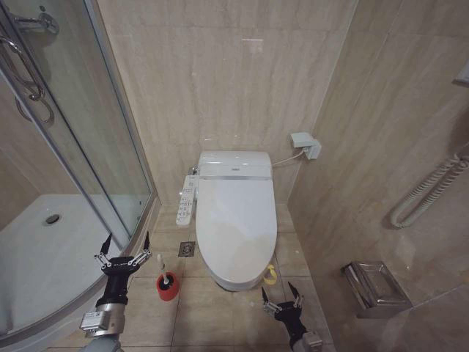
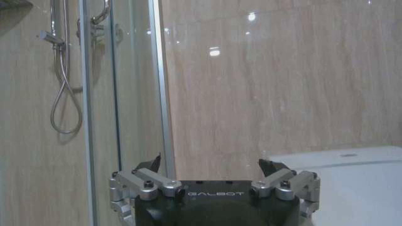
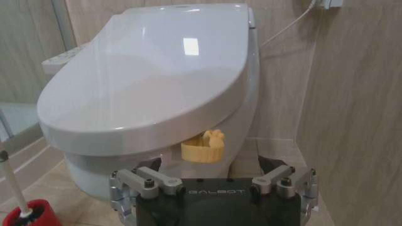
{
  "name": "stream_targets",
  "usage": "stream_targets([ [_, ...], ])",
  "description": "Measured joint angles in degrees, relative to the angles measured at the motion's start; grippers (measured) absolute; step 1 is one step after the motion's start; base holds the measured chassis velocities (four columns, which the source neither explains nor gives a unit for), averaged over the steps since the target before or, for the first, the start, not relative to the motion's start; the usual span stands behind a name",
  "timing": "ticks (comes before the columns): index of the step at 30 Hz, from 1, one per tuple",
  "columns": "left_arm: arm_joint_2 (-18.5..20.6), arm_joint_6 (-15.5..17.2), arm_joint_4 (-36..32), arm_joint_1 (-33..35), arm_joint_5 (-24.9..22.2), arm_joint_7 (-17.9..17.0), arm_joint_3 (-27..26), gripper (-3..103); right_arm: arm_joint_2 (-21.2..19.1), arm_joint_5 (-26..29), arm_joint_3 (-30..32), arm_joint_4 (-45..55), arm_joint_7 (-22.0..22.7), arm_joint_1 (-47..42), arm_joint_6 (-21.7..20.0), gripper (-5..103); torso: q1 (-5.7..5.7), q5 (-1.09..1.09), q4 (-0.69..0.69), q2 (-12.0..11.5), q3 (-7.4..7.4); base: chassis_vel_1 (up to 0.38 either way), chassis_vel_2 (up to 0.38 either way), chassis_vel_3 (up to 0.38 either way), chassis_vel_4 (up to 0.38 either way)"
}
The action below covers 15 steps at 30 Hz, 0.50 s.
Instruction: Open the toilet lid, clean the toilet bowl with a toilet brush, close the toilet lid, and flush.
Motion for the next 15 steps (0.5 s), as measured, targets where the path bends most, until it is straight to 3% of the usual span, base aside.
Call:
stream_targets([
  [15, 0.0, 0.0, 0.0, 0.0, 0.0, 0.0, 0.0, 100, 0.2, -0.3, -0.7, 0.0, -0.3, 0.8, 1.7, 100, 0.00, 0.00, 0.00, 0.0, 0.00, 0.000, 0.000, 0.000, 0.000],
])
